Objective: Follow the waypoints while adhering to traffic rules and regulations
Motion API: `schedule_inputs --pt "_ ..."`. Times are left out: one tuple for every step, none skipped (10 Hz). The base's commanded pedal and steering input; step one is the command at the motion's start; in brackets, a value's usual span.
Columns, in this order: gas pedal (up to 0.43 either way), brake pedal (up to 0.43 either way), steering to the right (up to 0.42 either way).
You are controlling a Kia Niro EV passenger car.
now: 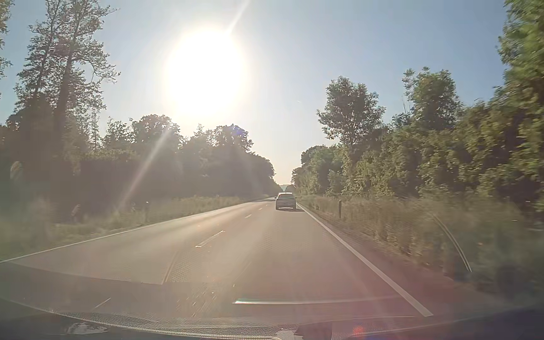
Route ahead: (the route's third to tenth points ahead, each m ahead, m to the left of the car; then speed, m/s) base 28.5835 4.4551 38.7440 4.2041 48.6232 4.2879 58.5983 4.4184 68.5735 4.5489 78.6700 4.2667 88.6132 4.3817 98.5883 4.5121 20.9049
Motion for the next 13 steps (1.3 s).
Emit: schedule_inputs --pt "0.087 0.000 0.000" --pt "0.098 0.000 0.000" --pt "0.110 0.000 0.000" --pt "0.110 0.000 0.001" --pt "0.118 0.000 0.001" --pt "0.118 0.000 0.002" --pt "0.130 0.000 0.002" --pt "0.130 0.000 0.002" --pt "0.138 0.000 0.002" --pt "0.150 0.000 0.002" --pt "0.150 0.000 0.002" --pt "0.157 0.000 0.001" --pt "0.157 0.000 0.001"
